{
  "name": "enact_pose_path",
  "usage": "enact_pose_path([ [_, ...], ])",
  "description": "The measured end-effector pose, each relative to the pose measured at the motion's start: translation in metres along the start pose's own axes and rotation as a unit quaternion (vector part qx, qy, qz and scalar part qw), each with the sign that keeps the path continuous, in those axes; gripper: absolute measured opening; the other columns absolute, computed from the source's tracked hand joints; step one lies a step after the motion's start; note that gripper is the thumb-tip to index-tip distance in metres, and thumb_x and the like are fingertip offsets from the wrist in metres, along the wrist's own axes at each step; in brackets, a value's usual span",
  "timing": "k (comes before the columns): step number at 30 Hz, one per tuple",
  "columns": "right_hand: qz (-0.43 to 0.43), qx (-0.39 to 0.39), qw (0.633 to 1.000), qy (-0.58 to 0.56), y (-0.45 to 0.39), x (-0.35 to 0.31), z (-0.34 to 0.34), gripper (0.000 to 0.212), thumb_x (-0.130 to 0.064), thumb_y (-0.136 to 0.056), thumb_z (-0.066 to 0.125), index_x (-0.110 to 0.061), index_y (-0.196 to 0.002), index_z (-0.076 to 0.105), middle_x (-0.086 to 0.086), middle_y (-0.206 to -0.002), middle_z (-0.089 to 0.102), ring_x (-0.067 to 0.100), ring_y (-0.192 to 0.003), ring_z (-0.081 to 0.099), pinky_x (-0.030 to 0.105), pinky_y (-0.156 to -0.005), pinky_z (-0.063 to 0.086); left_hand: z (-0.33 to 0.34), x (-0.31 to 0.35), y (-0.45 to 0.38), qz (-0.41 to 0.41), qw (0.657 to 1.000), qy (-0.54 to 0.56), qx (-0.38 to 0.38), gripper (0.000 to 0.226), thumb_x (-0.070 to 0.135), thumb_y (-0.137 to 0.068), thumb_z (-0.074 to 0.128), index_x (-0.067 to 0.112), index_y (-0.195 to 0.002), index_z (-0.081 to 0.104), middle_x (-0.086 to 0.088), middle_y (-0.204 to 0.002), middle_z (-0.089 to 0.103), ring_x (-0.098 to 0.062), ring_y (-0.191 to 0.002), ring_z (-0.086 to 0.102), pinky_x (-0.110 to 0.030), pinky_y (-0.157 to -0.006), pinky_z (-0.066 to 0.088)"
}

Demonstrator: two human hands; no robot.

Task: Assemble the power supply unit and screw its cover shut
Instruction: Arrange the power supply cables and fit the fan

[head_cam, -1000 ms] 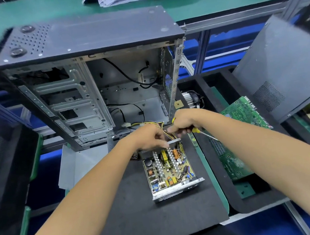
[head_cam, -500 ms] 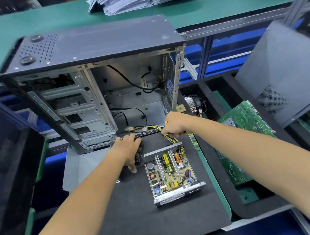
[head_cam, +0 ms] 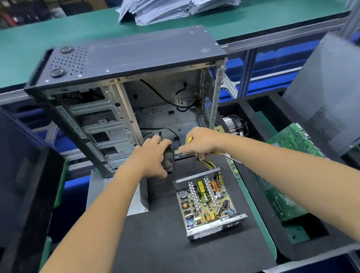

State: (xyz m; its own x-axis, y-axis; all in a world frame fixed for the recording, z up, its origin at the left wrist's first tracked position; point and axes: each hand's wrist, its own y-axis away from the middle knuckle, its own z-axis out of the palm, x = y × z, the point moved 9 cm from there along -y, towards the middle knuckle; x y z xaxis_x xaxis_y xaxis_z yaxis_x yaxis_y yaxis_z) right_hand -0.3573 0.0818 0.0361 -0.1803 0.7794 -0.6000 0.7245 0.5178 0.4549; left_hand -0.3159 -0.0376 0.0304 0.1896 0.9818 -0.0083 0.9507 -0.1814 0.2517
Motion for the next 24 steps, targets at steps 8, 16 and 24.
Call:
enact_pose_path([
  [8, -0.095, 0.001, 0.980, -0.176, 0.013, -0.026, -0.009, 0.026, -0.017, -0.085, 0.071, -0.004, -0.107, 0.064, 0.013, -0.075, 0.053, 0.017, -0.052, 0.042, 0.023, -0.041, 0.034, -0.045, 0.029, 0.025, 0.133, 0.962, 0.213, 0.106, 0.118, 0.033, -0.054, 0.090, 0.034, -0.145, 0.015, 0.002, -0.134, 0.035, -0.015, -0.122, 0.032, -0.031, -0.103, 0.035],
  [16, -0.105, 0.013, 0.968, -0.227, 0.031, -0.009, -0.011, 0.020, -0.005, -0.082, 0.074, -0.018, -0.092, 0.063, -0.013, -0.054, 0.057, 0.005, -0.039, 0.041, 0.016, -0.037, 0.032, -0.019, 0.001, 0.027, 0.002, 0.869, 0.487, 0.088, 0.051, 0.032, -0.075, 0.081, 0.017, -0.116, 0.054, -0.003, -0.113, 0.065, -0.020, -0.099, 0.062, -0.038, -0.089, 0.051],
  [24, -0.109, 0.113, 0.933, -0.323, 0.044, 0.003, -0.032, 0.016, -0.022, -0.089, 0.067, -0.007, -0.090, 0.070, 0.004, -0.077, 0.066, 0.008, -0.047, 0.043, 0.019, -0.038, 0.032, -0.010, 0.008, 0.030, 0.027, 0.920, 0.380, 0.092, 0.029, 0.022, -0.073, 0.081, 0.031, -0.088, 0.058, 0.017, -0.079, 0.062, 0.002, -0.073, 0.056, -0.019, -0.061, 0.037],
])
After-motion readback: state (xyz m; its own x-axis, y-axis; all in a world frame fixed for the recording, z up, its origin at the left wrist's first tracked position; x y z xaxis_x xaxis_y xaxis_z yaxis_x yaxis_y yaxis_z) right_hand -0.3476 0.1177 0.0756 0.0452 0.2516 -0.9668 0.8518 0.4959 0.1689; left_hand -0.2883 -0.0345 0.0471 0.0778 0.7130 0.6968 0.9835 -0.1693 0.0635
